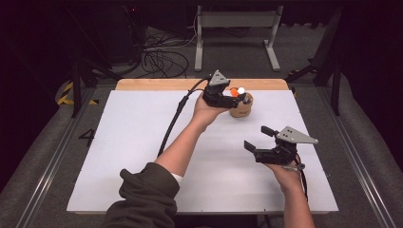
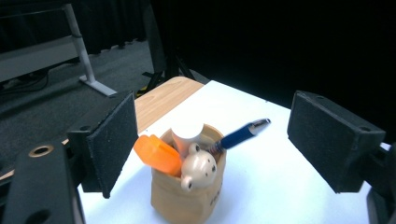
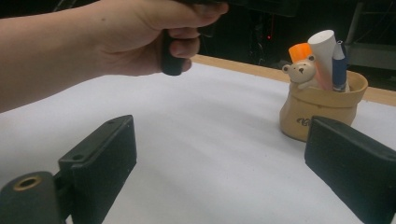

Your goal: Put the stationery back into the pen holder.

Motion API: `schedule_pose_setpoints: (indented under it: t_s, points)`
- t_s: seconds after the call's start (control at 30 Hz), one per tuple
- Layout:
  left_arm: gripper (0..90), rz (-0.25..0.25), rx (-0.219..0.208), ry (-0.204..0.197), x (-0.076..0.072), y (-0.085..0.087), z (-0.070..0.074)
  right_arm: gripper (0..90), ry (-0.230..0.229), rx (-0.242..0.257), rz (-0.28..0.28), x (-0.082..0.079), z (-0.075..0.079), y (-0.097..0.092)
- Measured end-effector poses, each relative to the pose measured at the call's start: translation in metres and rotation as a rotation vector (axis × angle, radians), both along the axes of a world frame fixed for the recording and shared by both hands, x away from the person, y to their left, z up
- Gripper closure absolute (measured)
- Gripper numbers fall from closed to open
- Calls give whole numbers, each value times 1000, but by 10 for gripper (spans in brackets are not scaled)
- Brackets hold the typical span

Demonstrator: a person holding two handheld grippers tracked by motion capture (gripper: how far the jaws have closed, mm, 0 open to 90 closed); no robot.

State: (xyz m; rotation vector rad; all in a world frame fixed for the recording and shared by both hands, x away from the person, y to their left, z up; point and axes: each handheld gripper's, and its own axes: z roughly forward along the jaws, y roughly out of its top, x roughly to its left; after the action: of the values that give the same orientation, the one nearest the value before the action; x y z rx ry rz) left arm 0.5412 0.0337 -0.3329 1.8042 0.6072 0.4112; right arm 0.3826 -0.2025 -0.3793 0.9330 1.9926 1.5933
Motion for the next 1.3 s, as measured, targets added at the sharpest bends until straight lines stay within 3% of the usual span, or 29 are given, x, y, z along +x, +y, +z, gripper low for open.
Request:
schedule_pose_setpoints:
  t_s: [0.37,0.77,1.07,1.3]
  points:
    - [114,-12,-19,-16,-25,32,5,94,-1,1,-1,-1,0,2]
    - [80,-20,-36,-67,-56,64,13,81,-22,10,16,-2,2,3]
    - [56,-28,-53,-66,-77,89,14,68,-23,10,19,-2,1,3]
    - [45,-6,-63,-67,-92,113,14,60,-29,12,17,-3,2,4]
